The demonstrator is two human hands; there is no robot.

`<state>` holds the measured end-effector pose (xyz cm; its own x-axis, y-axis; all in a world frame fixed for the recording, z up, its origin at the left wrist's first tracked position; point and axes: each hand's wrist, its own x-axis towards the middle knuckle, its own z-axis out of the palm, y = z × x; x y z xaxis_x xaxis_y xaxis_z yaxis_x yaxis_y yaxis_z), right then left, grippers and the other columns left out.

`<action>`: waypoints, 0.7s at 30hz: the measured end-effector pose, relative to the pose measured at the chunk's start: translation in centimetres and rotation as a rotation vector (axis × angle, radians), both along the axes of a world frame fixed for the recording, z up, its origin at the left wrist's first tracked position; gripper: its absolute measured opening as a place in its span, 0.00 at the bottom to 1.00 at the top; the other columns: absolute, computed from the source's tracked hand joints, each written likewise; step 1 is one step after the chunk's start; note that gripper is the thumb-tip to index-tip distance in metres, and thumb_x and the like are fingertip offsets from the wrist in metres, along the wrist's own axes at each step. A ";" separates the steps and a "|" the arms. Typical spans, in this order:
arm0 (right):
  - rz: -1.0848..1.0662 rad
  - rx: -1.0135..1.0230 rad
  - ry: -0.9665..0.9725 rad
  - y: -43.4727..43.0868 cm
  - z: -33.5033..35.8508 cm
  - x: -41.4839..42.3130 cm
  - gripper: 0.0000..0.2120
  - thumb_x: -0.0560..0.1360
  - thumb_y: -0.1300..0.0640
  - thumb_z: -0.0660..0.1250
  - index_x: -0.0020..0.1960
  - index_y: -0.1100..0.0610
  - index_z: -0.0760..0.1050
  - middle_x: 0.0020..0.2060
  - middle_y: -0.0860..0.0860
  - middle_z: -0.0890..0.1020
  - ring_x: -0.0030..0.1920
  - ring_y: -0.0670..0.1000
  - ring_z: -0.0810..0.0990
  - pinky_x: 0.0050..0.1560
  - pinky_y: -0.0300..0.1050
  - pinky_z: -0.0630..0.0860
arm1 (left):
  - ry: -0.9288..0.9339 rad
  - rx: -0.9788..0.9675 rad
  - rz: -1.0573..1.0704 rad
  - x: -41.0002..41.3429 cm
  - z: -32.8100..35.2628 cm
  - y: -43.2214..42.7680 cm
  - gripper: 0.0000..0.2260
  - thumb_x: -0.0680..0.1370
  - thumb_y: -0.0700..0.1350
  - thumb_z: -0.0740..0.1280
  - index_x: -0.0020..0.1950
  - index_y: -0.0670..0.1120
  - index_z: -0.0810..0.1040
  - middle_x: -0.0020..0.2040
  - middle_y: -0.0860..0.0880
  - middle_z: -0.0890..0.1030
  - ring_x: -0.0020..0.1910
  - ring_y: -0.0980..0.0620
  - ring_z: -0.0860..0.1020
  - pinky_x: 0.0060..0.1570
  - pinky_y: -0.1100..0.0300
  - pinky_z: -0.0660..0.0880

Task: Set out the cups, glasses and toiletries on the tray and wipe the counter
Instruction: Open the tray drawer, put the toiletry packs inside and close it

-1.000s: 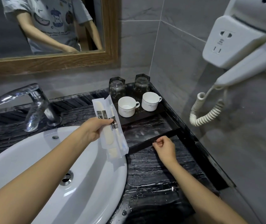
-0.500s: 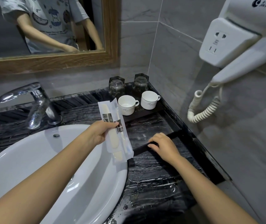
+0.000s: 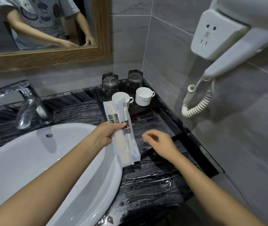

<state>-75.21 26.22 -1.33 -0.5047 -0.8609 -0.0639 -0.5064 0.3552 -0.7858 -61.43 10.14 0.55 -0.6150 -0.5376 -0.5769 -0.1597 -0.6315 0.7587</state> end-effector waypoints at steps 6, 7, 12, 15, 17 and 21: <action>-0.090 -0.035 -0.430 -4.4 2.2 2.7 0.06 0.74 0.57 0.70 0.39 0.54 0.76 0.34 0.47 0.79 0.35 0.43 0.76 0.34 0.30 0.71 | 0.062 -0.002 0.038 -1.0 0.5 1.0 0.06 0.71 0.34 0.69 0.47 0.39 0.80 0.34 0.44 0.85 0.32 0.49 0.84 0.35 0.55 0.82; -0.103 -0.052 -0.464 -4.7 2.2 2.6 0.07 0.74 0.58 0.69 0.37 0.56 0.77 0.32 0.48 0.78 0.34 0.44 0.74 0.33 0.30 0.70 | 0.073 -0.009 0.053 -1.0 0.7 0.9 0.06 0.71 0.33 0.69 0.47 0.38 0.81 0.34 0.44 0.85 0.32 0.49 0.84 0.35 0.55 0.82; -0.156 -0.077 -0.483 -5.1 2.5 2.3 0.12 0.74 0.58 0.69 0.41 0.69 0.80 0.37 0.56 0.76 0.40 0.51 0.73 0.42 0.43 0.70 | 0.066 -0.038 0.136 -1.0 0.6 0.7 0.07 0.69 0.31 0.70 0.46 0.38 0.81 0.33 0.44 0.85 0.32 0.49 0.84 0.39 0.53 0.82; -0.177 -0.077 -0.481 -5.2 2.5 1.8 0.10 0.74 0.56 0.70 0.40 0.64 0.82 0.36 0.58 0.77 0.39 0.52 0.72 0.41 0.45 0.69 | 0.058 -0.049 0.195 -1.3 0.5 0.9 0.07 0.68 0.30 0.71 0.44 0.38 0.81 0.33 0.44 0.85 0.32 0.48 0.83 0.38 0.53 0.82; -0.184 -0.081 -0.478 -5.2 2.4 1.5 0.09 0.73 0.57 0.70 0.43 0.63 0.83 0.36 0.58 0.78 0.39 0.52 0.73 0.40 0.44 0.70 | 0.058 -0.045 0.226 -1.5 0.5 0.9 0.08 0.68 0.30 0.71 0.44 0.38 0.81 0.34 0.43 0.84 0.33 0.47 0.83 0.38 0.52 0.82; -0.202 -0.094 -0.512 -4.9 2.3 0.6 0.07 0.74 0.62 0.70 0.49 0.64 0.83 0.35 0.49 0.82 0.35 0.43 0.77 0.33 0.27 0.73 | 0.053 -0.029 0.230 -1.8 0.4 0.9 0.08 0.68 0.29 0.70 0.45 0.38 0.81 0.33 0.44 0.85 0.32 0.48 0.83 0.37 0.53 0.82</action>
<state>-74.62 21.36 1.02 -0.5850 -0.7641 -0.2718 0.0193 0.3219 -0.9466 -63.26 11.00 0.98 -0.5032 -0.6829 -0.5295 0.0259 -0.6244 0.7807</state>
